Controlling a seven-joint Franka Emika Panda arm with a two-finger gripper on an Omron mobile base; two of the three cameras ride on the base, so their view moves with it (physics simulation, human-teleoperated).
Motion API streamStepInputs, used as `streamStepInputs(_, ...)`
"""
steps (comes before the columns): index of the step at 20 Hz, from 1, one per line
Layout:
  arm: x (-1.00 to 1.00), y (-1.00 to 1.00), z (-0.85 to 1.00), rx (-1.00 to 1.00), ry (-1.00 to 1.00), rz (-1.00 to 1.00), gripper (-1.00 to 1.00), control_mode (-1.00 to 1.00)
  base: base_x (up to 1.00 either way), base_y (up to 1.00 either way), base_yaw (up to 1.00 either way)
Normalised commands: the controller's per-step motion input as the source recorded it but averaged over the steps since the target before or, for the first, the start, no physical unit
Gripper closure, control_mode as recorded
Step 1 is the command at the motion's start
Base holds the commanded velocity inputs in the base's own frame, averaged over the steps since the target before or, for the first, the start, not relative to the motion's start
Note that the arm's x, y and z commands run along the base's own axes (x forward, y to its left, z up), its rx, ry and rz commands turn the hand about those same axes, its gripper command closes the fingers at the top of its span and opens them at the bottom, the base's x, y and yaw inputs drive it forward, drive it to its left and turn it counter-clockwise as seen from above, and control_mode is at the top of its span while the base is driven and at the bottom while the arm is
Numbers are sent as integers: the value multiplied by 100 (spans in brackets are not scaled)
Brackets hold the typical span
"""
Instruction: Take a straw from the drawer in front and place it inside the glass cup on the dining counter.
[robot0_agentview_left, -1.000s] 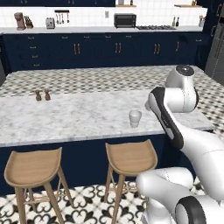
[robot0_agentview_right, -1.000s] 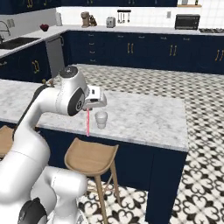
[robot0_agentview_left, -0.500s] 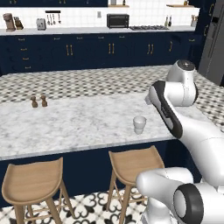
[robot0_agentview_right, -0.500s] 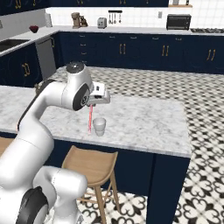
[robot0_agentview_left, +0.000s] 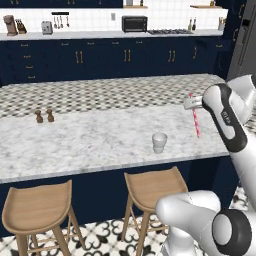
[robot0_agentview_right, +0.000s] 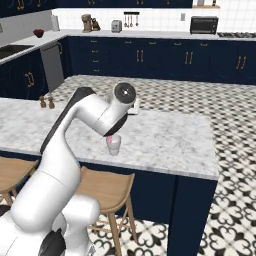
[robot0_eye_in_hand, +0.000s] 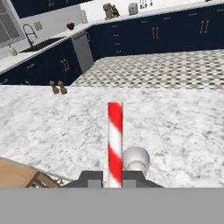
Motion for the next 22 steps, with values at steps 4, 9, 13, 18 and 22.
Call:
streamStepInputs(4,28,4,-3,26,-12,25,100,-100,0,0,0)
streamStepInputs(9,49,27,-2,17,-6,21,100,-100,0,0,0)
streamStepInputs(13,35,5,-3,3,-12,14,100,-100,0,0,0)
streamStepInputs(18,19,19,-23,0,-5,6,100,-100,0,0,0)
streamStepInputs(22,29,40,-28,0,0,3,100,-100,0,0,0)
